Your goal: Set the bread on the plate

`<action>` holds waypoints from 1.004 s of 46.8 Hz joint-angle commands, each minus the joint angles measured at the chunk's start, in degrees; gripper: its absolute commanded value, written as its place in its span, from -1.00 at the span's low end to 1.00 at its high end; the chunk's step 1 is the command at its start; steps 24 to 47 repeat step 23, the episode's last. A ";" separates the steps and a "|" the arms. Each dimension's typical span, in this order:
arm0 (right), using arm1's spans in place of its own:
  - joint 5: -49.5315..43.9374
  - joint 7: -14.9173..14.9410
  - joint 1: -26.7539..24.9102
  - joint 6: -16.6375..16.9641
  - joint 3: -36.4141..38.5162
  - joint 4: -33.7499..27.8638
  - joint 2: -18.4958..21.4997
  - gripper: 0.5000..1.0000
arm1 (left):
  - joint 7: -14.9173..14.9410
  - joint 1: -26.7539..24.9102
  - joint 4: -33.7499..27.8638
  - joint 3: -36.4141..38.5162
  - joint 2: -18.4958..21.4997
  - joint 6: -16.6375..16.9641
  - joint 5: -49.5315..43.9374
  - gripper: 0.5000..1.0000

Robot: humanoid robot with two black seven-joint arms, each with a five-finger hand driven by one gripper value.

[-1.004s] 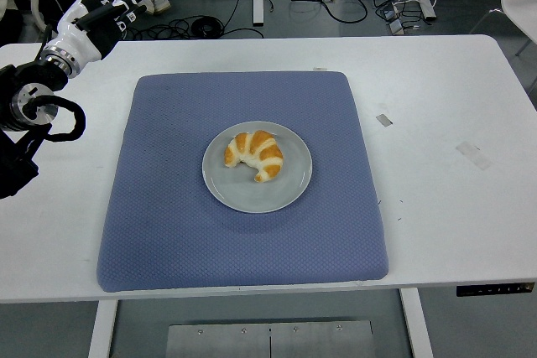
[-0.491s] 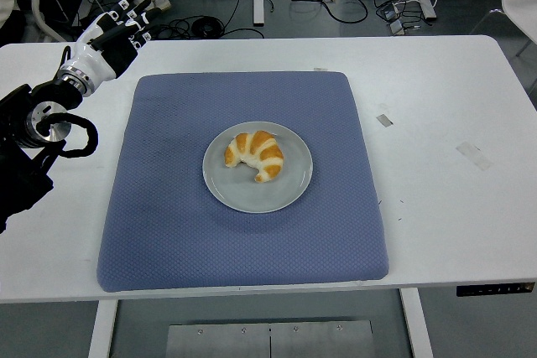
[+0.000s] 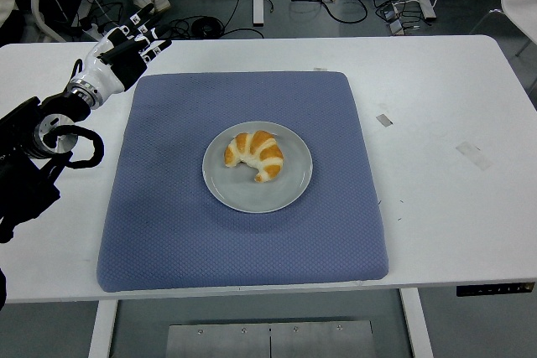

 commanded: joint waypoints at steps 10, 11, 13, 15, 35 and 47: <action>0.06 -0.08 0.03 -0.03 0.08 -0.08 0.00 1.00 | 0.01 0.00 0.17 0.00 -0.52 -0.18 0.08 0.93; 0.06 -0.08 0.03 -0.03 0.08 -0.08 0.00 1.00 | 0.01 0.00 0.17 0.00 -0.60 -0.18 0.17 0.92; 0.06 -0.08 0.03 -0.03 0.08 -0.08 0.00 1.00 | -0.08 0.00 0.17 0.00 -0.78 -0.27 0.17 0.93; 0.06 -0.08 0.03 -0.03 0.08 -0.08 0.00 1.00 | 0.01 0.09 0.17 0.00 -0.78 -0.35 0.26 0.93; 0.06 0.01 0.03 -0.03 0.08 -0.08 0.00 1.00 | 0.01 0.26 0.17 0.00 -0.96 -0.53 0.44 0.93; 0.06 0.01 0.03 -0.03 0.08 -0.08 0.00 1.00 | 0.01 0.26 0.17 0.00 -0.96 -0.53 0.44 0.93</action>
